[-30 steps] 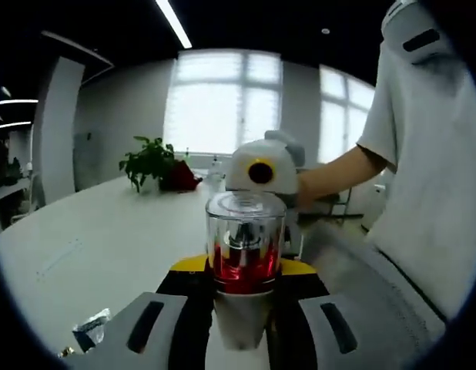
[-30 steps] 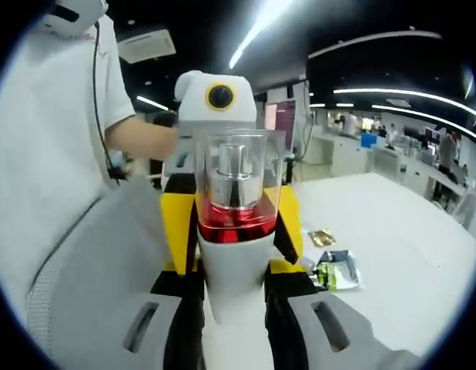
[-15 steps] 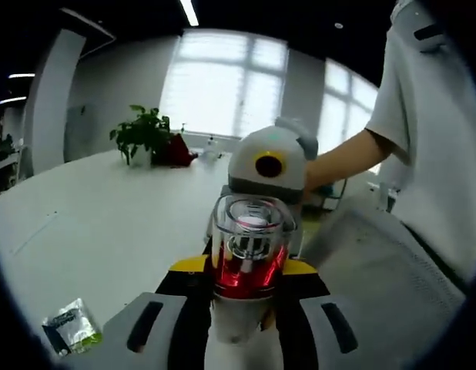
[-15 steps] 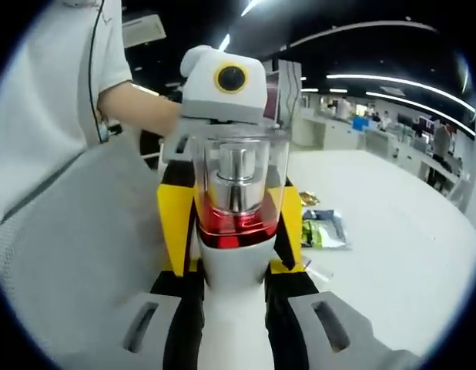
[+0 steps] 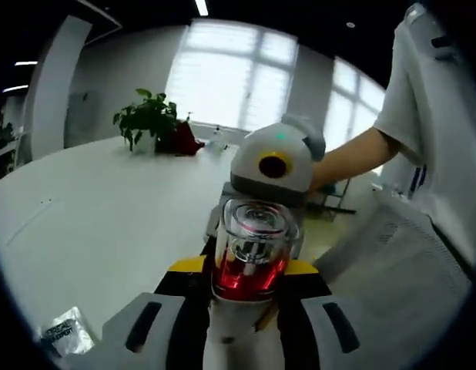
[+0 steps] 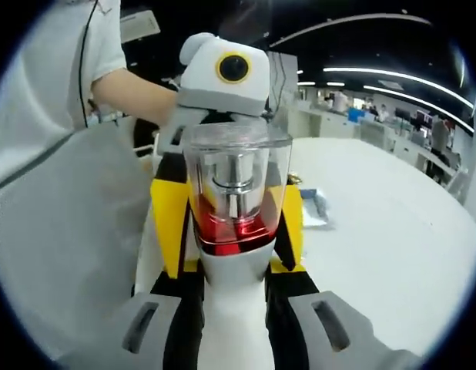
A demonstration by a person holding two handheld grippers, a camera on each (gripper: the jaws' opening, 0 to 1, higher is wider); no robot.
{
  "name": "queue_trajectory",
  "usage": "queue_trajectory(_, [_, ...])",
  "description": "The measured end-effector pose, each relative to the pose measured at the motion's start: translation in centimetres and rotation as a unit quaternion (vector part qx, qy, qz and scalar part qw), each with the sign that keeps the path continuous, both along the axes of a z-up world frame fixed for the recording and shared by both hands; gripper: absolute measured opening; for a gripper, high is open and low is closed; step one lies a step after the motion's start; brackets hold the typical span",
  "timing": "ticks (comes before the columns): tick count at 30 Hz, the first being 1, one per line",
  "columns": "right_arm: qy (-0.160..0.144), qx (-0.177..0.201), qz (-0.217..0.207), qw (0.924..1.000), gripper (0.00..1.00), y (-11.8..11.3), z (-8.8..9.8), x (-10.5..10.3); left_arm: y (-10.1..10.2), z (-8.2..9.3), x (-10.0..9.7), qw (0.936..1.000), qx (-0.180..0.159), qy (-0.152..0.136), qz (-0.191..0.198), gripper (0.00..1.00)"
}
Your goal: Arrange the skincare products in the storage area until every visible bottle or jar stands upright without overlapping.
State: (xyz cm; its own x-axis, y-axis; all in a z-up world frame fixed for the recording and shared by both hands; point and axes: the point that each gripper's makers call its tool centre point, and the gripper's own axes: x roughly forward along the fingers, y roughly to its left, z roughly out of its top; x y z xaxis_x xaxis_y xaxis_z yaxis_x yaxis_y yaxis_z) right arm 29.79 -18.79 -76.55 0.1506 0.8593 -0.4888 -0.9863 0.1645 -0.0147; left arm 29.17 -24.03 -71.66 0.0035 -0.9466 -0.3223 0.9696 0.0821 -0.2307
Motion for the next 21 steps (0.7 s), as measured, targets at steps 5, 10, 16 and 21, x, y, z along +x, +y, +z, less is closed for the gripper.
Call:
queue_trajectory(5, [-0.002, 0.015, -0.008, 0.9999, 0.29, -0.4, 0.2, 1.8, -0.4, 0.4, 1.8, 0.9994, -0.027, 0.015, 0.015, 0.29])
queue_trajectory(10, [-0.017, 0.006, -0.006, 0.9998, 0.29, -0.6, 0.2, 3.7, -0.6, 0.4, 3.1, 0.9992, -0.037, 0.005, 0.013, 0.3])
queue_trajectory(16, [-0.028, 0.004, -0.01, 0.9996, 0.29, -0.8, 0.2, 5.7, -1.0, 0.7, 5.6, 0.999, -0.043, -0.004, 0.009, 0.28])
queue_trajectory(21, [-0.03, 0.007, -0.023, 0.9993, 0.29, -1.3, 0.0, 7.4, -1.1, 0.4, 7.6, 0.999, -0.044, -0.008, 0.008, 0.28])
